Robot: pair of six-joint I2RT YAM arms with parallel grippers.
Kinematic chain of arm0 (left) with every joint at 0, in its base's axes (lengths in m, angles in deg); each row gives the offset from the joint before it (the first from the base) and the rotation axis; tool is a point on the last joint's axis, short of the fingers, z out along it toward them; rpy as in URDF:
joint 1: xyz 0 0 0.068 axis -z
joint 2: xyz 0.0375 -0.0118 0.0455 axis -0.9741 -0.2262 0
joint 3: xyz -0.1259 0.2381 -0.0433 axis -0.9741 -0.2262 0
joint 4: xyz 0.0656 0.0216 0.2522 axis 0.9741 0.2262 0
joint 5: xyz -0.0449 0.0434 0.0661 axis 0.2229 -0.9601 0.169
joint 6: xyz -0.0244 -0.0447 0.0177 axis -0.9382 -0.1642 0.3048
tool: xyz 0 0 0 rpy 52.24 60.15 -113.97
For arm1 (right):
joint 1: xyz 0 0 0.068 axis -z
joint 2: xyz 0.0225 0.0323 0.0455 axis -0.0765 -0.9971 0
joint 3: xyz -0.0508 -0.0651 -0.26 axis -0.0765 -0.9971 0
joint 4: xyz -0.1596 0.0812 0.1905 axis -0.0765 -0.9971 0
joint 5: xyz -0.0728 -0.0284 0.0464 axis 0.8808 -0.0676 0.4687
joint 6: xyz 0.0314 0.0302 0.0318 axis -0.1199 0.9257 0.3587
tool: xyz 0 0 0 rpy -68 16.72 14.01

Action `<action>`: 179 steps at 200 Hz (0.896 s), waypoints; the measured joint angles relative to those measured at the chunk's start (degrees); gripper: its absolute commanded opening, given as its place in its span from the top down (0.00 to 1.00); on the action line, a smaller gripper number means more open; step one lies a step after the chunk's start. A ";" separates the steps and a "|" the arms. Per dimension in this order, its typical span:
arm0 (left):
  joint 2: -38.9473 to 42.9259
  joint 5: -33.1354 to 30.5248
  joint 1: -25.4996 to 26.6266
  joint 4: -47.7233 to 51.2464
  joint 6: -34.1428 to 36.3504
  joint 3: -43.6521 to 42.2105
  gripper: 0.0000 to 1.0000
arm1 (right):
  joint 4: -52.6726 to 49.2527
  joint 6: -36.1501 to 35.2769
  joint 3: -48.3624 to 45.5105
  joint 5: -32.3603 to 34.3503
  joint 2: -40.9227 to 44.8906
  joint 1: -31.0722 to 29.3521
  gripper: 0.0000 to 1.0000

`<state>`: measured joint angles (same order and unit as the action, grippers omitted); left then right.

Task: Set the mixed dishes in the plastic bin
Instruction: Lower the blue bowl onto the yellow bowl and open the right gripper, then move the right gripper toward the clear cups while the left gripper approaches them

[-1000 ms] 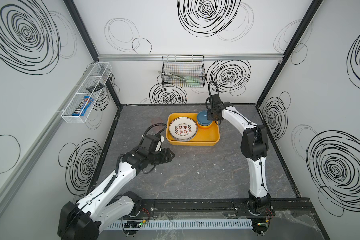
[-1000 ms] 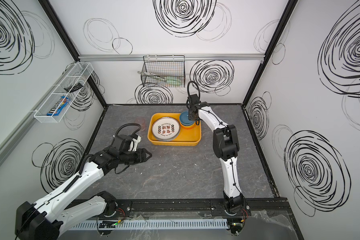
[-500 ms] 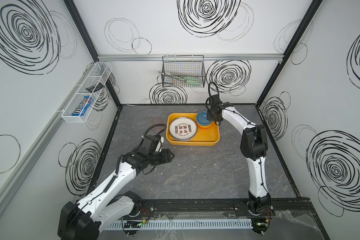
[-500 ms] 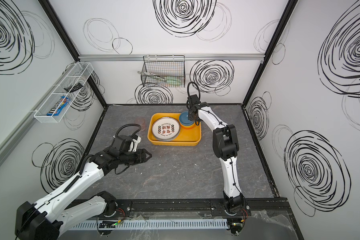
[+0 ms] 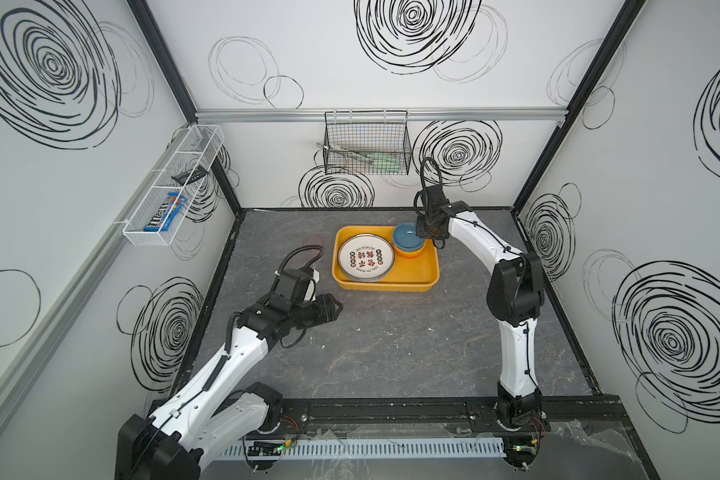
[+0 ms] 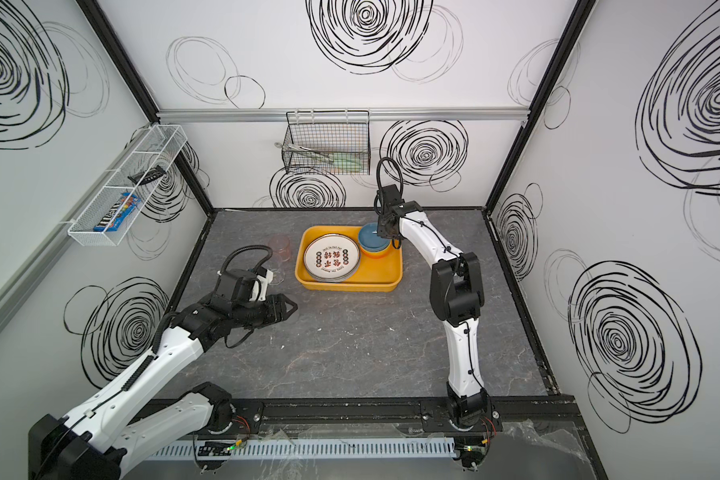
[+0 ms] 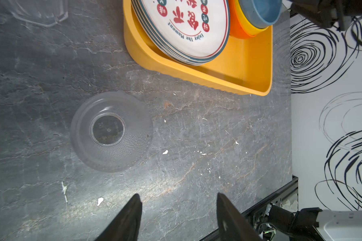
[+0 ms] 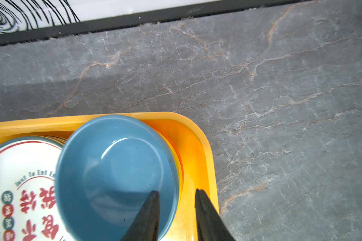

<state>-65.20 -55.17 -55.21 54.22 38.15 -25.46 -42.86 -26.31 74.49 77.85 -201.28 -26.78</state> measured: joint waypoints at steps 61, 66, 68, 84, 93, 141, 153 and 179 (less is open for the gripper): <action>0.00 -1.03 -2.69 1.42 0.63 0.13 0.37 | 0.57 0.09 -4.79 -2.10 8.00 -1.31 0.63; 0.00 -1.07 -2.89 1.46 0.68 0.15 0.37 | 0.63 0.07 -5.44 -2.43 8.50 -1.42 0.63; 0.00 -1.11 -2.97 1.49 0.74 0.17 0.37 | 0.63 0.09 -5.66 -2.49 8.68 -1.46 0.63; 0.00 -1.44 -3.63 1.66 1.01 0.46 0.37 | 0.98 0.11 -8.15 -3.58 10.51 -1.97 0.62; 0.00 -1.51 -4.04 1.68 1.14 0.79 0.37 | 1.14 0.15 -9.60 -4.13 11.52 -2.23 0.62; -0.46 -1.97 -7.04 1.99 1.92 2.56 0.37 | 4.39 0.26 -18.95 -10.10 18.88 -3.58 0.59; -0.98 -2.10 -7.96 2.12 2.21 3.26 0.37 | 5.75 0.26 -21.51 -12.11 20.96 -3.89 0.59; -2.54 -2.60 -10.21 2.19 2.75 4.81 0.37 | 8.92 -0.24 -26.49 -16.37 25.00 -4.76 0.56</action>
<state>-67.73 -57.77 -65.42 56.40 40.90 -20.65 -33.94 -26.55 48.00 61.48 -176.28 -31.55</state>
